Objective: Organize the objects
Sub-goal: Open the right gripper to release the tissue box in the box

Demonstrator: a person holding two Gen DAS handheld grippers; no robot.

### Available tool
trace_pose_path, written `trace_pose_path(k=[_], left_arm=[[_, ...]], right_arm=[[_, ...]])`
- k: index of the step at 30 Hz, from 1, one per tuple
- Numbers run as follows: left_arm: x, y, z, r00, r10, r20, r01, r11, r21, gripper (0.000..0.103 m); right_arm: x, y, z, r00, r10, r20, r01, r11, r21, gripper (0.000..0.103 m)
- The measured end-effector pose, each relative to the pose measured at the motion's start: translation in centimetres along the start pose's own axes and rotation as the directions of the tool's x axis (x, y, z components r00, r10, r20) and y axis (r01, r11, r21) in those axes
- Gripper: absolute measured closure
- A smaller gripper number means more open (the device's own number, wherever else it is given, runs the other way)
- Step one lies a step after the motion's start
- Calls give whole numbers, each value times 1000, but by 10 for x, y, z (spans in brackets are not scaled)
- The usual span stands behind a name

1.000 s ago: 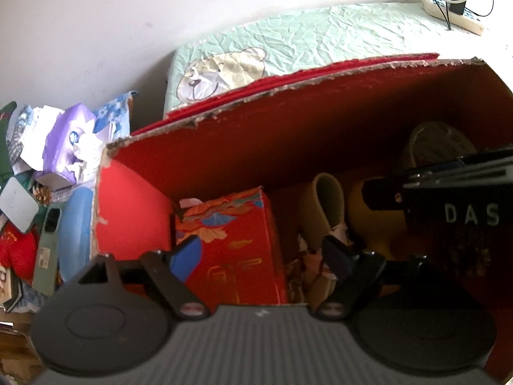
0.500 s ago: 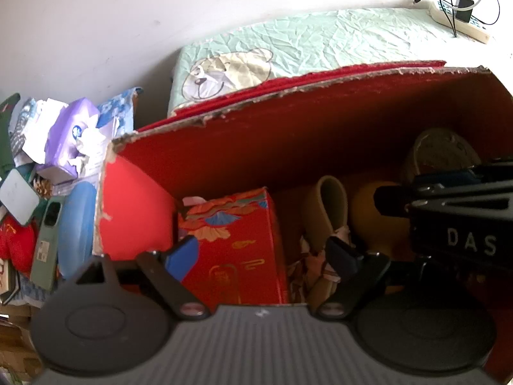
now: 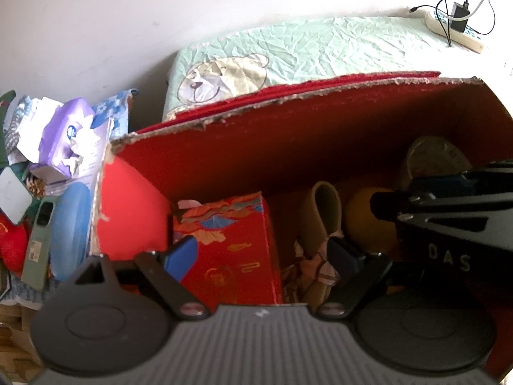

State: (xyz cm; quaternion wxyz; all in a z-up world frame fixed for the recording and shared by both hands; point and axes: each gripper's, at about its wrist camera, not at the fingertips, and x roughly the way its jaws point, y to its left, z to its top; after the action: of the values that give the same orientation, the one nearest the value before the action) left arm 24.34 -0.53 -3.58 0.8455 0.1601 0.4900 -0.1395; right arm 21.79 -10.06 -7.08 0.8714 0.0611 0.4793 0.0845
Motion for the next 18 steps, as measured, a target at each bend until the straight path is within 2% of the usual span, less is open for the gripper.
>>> trace_pose_path(k=[7, 18], left_arm=[[-2, 0, 0, 1000, -7, 8, 7, 1000, -5, 13], [-2, 1, -2, 1000, -9, -2, 9, 1000, -1, 13]], right_arm=[[0, 3, 0, 999, -30, 12, 30, 1000, -6, 73], [3, 4, 0, 999, -47, -6, 47, 999, 1, 75]])
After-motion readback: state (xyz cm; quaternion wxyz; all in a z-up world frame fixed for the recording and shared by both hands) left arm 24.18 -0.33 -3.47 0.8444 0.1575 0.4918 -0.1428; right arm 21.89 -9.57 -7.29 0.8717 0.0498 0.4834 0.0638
